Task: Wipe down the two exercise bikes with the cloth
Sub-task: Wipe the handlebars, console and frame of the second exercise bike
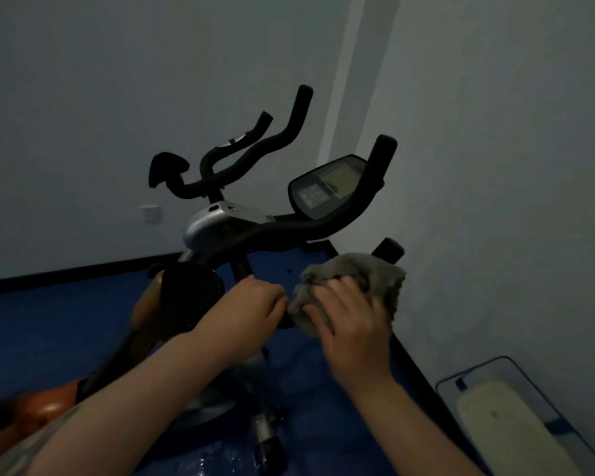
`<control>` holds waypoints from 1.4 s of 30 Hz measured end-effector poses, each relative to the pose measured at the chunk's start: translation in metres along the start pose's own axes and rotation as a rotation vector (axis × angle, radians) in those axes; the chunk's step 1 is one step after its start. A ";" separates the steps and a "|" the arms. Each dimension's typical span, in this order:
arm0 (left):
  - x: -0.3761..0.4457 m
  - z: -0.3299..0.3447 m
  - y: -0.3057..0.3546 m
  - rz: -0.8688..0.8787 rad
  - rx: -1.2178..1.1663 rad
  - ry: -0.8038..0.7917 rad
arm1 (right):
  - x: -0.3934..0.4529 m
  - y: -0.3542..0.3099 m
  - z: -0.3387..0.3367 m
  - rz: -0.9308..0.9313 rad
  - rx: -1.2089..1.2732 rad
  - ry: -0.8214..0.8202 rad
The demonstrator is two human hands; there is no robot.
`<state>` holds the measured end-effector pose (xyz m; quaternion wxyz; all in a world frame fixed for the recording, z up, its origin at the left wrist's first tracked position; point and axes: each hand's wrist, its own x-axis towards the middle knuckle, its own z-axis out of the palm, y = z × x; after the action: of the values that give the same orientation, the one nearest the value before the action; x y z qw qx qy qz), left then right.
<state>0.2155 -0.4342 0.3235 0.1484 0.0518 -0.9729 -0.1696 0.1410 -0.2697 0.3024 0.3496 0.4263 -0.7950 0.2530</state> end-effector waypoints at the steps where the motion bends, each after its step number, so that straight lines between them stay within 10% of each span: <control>1: -0.002 -0.007 -0.002 0.050 0.039 0.005 | 0.008 0.007 -0.002 0.023 -0.062 0.019; 9: -0.010 -0.035 -0.054 0.055 -0.122 0.175 | 0.004 -0.034 0.010 -0.115 -0.020 -0.264; 17: -0.013 -0.023 -0.089 -0.009 -0.083 0.272 | 0.008 -0.074 0.026 0.220 -0.192 -0.198; 25: -0.027 -0.006 -0.095 -0.401 -0.592 0.469 | 0.080 -0.073 0.045 0.312 -0.228 -0.974; 39: -0.022 -0.002 -0.099 -0.366 -0.661 0.475 | 0.109 -0.065 0.066 0.526 -0.021 -1.185; 42: -0.022 -0.001 -0.100 -0.352 -0.653 0.477 | 0.112 -0.068 0.077 0.620 0.197 -1.014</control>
<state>0.2417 -0.5248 0.2841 0.3462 0.2050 -0.7831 -0.4743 0.1289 -0.4140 0.3472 -0.2044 0.2724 -0.9227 0.1807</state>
